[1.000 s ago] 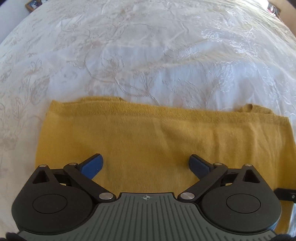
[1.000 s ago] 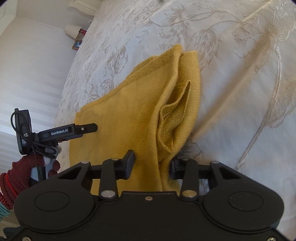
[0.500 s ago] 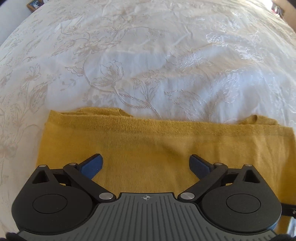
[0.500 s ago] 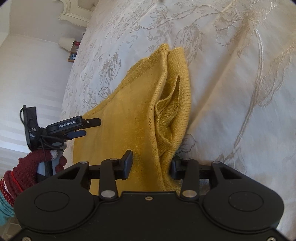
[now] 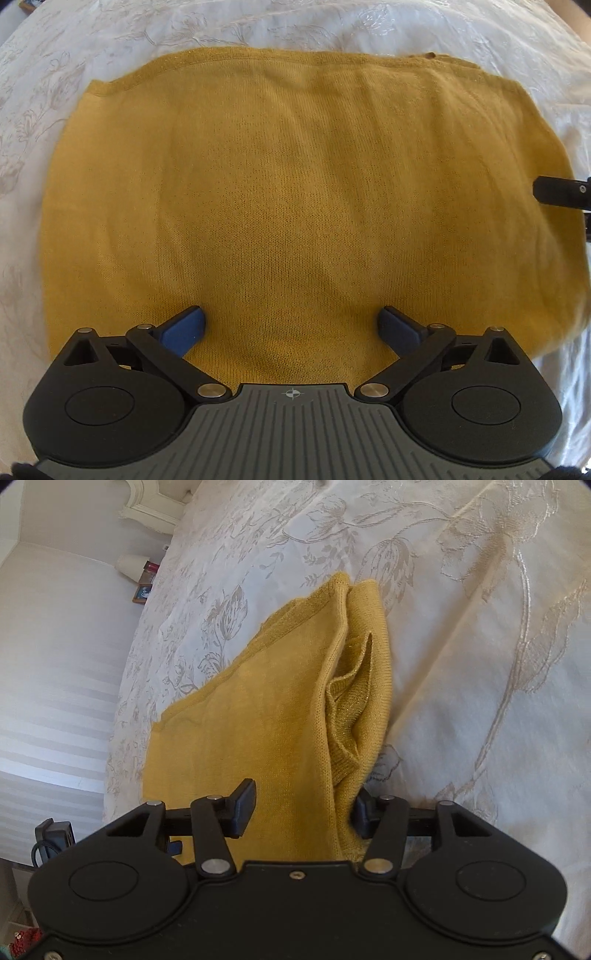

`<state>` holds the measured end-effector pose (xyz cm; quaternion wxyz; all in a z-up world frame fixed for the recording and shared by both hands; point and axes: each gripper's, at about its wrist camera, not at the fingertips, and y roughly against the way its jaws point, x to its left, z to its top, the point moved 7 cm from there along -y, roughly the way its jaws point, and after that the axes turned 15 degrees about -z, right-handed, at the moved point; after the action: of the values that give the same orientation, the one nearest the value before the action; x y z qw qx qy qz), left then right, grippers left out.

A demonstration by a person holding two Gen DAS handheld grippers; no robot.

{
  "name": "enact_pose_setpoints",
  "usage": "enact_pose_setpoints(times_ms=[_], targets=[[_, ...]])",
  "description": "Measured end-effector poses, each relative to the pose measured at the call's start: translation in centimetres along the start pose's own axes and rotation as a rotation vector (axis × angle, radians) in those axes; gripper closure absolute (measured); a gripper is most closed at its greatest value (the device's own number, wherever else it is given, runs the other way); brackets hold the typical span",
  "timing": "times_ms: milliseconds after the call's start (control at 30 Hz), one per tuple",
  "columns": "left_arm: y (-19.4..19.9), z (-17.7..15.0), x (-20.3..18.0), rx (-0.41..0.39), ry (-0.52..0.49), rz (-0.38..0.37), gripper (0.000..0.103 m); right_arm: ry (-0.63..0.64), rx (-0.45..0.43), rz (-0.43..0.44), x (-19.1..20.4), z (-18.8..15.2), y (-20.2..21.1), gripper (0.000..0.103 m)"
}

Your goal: Fold small clothes

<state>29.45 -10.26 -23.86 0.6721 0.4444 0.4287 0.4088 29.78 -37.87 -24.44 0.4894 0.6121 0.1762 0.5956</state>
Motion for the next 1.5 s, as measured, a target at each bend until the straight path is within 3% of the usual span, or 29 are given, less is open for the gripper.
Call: enact_pose_setpoints(times_ms=[67,200,400,633,933,1167,1233,1400,1500], targets=[[0.6,0.6,0.3,-0.021,0.007,-0.023,0.002,0.013,-0.013,-0.045,0.5,0.1,0.0,0.05],[3.2,1.9,1.5,-0.108,0.001,-0.051,0.002,0.026,-0.051,-0.132,1.6,0.5,0.6,0.077],[7.7,2.4,4.6,-0.207,-0.001,-0.103,0.002,0.05,-0.117,-0.189,5.8,1.0,3.0,0.079],[10.3,1.8,10.3,-0.252,0.069,-0.143,0.002,0.148,-0.165,-0.198,14.7,0.9,4.1,0.081],[12.3,0.1,17.4,-0.275,0.128,-0.161,0.002,0.318,-0.105,-0.195,25.6,-3.4,-2.2,0.081],[13.4,-2.2,21.8,-0.278,0.195,-0.151,0.002,0.428,-0.029,-0.257,29.8,-7.8,-8.5,0.081],[13.5,-2.7,22.6,-0.279,0.215,-0.154,0.002,0.465,-0.023,-0.267,30.8,-8.7,-9.4,0.075],[13.6,-2.9,23.6,-0.285,0.24,-0.166,0.002,0.488,-0.017,-0.16,32.5,-10.5,-8.7,0.072],[13.7,-2.9,23.7,-0.289,0.241,-0.174,0.002,0.501,-0.043,-0.124,33.2,-11.1,-7.4,0.062]])
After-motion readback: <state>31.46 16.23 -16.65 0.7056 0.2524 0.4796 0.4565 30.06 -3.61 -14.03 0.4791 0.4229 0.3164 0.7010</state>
